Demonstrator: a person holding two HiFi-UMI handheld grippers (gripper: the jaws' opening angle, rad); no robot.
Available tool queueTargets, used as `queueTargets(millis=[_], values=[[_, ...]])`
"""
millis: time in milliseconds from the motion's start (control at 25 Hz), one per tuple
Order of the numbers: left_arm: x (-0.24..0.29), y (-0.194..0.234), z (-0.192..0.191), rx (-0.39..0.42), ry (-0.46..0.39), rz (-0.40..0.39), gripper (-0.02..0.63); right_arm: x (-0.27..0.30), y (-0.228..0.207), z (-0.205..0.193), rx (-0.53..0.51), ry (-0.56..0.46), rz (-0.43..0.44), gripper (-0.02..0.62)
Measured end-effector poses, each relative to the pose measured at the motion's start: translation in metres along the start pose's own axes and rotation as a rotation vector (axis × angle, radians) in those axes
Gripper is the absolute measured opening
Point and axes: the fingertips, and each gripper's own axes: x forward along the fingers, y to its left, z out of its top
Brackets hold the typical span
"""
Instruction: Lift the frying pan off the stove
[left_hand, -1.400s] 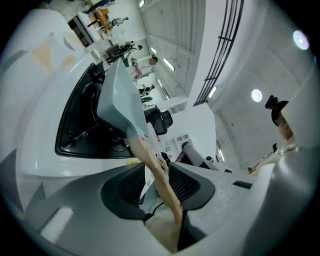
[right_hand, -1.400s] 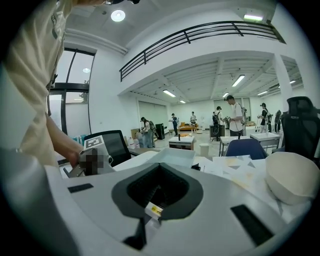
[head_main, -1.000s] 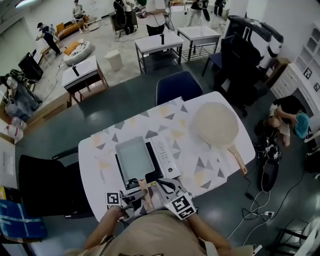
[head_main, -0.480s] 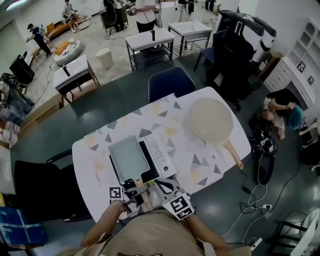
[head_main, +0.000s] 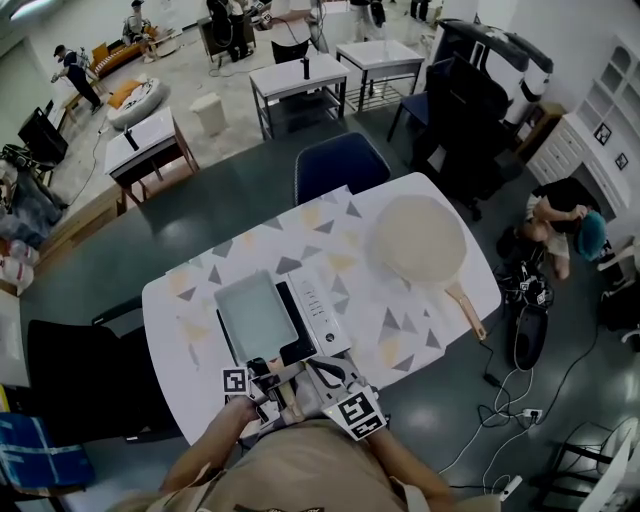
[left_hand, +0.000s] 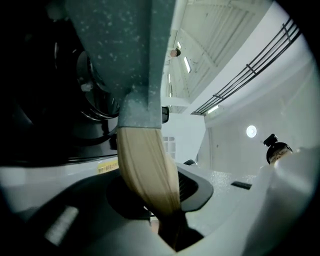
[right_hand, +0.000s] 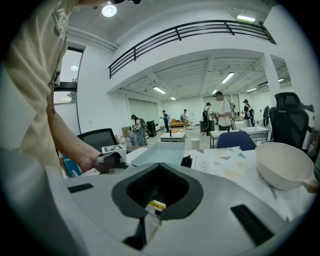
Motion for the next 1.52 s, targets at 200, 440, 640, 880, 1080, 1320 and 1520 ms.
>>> queueTargets(millis=[200, 440, 640, 880, 1080, 1320, 1520], values=[[0.001, -0.001, 0.001, 0.003, -0.005, 0.006, 0.066, 0.0, 0.001, -0.001, -0.001, 0.001, 0.017, 0.003], [0.0, 0.004, -0.004, 0.079, 0.035, 0.085, 0.067, 0.003, 0.002, 0.001, -0.005, -0.007, 0.044, 0.003], [-0.001, 0.006, -0.005, 0.089, 0.033, 0.129, 0.067, 0.0, -0.001, -0.001, 0.002, -0.008, 0.06, 0.003], [-0.002, -0.001, -0.006, 0.141, 0.052, 0.115, 0.089, -0.004, -0.006, -0.001, 0.007, -0.01, 0.07, 0.003], [-0.002, -0.009, -0.004, 0.169, 0.062, 0.112, 0.108, -0.006, -0.007, -0.002, -0.001, -0.011, 0.087, 0.003], [-0.005, -0.019, -0.005, 0.188, 0.055, 0.111, 0.117, -0.005, -0.007, 0.005, -0.019, -0.026, 0.109, 0.003], [-0.008, -0.026, -0.01, 0.193, 0.058, 0.123, 0.118, -0.007, -0.008, 0.009, -0.03, -0.032, 0.12, 0.003]])
